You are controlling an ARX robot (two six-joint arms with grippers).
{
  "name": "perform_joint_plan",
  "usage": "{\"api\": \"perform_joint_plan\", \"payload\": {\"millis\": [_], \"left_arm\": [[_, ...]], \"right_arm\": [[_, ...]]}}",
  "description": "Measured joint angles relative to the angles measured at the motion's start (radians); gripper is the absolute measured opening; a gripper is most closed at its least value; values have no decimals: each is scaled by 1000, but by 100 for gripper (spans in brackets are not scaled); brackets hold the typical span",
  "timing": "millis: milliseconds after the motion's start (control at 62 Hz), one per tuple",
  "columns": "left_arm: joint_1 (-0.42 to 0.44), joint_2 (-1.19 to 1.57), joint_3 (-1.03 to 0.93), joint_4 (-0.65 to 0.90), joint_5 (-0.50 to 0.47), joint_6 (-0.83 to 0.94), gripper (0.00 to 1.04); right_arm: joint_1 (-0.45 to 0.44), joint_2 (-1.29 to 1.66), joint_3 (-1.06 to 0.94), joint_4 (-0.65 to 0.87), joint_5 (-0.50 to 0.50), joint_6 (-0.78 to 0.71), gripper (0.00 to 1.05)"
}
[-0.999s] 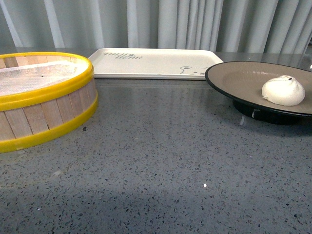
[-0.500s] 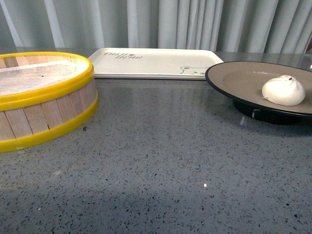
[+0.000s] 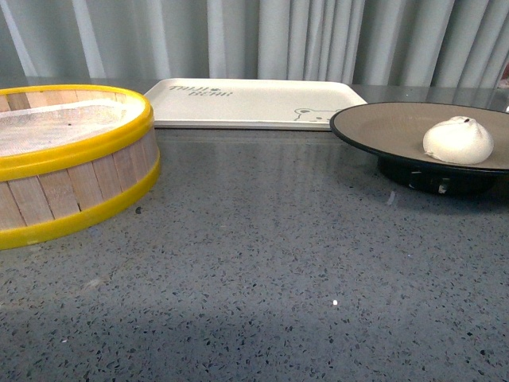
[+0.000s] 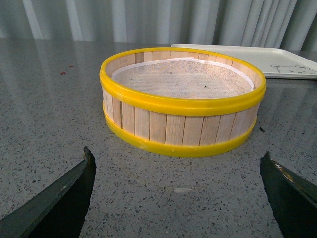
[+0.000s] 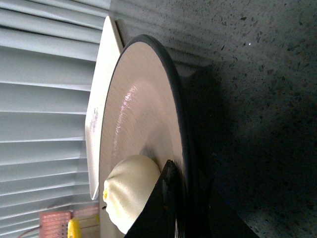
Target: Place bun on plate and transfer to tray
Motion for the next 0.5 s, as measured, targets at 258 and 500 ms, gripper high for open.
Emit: {"api": "perform_joint_plan", "payload": {"millis": [258,500], "left_arm": [[0,0,0,0,0,0,98],[0,0,0,0,0,0,98]], "right_arm": [[13,-52,-13,94,1,-6,2],[10,72,232,135,-12,28,2]]}}
